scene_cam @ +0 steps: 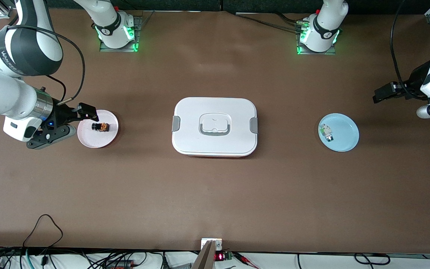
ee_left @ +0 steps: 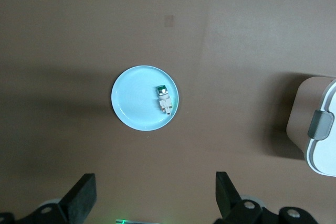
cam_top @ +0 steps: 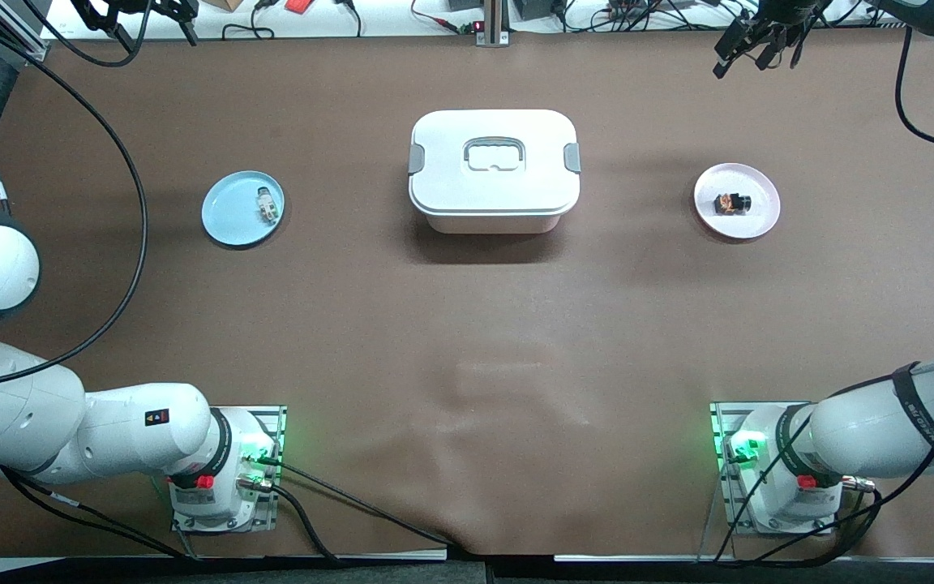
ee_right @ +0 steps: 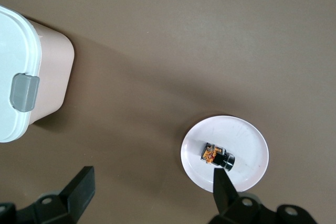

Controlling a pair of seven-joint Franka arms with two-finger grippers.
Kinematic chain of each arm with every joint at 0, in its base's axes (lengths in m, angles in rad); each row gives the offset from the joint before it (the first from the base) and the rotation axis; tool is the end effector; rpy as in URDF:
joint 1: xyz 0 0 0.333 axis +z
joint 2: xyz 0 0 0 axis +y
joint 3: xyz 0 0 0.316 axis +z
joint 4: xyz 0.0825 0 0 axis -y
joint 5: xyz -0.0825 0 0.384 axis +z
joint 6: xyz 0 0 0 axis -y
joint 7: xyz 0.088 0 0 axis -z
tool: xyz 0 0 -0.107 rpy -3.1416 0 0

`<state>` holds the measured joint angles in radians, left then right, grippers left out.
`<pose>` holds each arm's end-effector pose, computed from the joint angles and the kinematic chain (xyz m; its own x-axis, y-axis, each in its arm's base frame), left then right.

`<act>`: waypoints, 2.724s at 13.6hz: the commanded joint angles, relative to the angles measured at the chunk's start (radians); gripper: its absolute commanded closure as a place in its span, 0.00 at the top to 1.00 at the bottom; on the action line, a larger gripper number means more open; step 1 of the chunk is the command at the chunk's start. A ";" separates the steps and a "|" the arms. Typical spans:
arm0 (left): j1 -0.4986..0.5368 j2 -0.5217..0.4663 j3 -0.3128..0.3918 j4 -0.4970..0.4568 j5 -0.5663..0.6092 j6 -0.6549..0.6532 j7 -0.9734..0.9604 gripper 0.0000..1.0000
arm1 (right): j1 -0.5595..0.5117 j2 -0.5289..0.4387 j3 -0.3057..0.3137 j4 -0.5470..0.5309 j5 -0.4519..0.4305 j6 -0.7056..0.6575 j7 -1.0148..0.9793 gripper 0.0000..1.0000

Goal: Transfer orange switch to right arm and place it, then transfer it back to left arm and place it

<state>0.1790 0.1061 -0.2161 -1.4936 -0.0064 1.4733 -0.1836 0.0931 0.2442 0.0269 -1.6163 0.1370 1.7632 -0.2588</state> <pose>0.5747 -0.0155 0.5940 0.9814 0.1440 -0.1268 0.1459 -0.9893 0.0061 0.6197 0.0854 0.4749 0.9375 0.3426 -0.0605 0.3299 -0.9307 -0.1581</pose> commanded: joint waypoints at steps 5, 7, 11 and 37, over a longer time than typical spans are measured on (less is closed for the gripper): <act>0.001 0.000 -0.006 0.019 0.000 -0.005 0.019 1.00 | 0.014 -0.037 -0.028 0.145 -0.195 -0.102 0.401 1.00; 0.001 0.000 -0.006 0.019 0.000 -0.005 0.019 1.00 | 0.010 -0.037 -0.028 0.138 -0.200 -0.088 0.400 1.00; 0.001 0.000 -0.006 0.019 0.002 -0.005 0.021 1.00 | -0.006 -0.037 -0.028 0.130 -0.204 -0.067 0.400 1.00; -0.003 -0.002 -0.034 0.019 0.031 -0.005 0.151 1.00 | -0.052 -0.178 -0.109 -0.010 -0.201 -0.048 0.219 1.00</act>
<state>0.1760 0.1058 -0.2491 -1.4889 0.0077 1.4733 -0.0530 -0.0177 0.0915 -0.0278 -1.6012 -0.0671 1.7196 -0.0394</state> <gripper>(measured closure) 0.000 0.000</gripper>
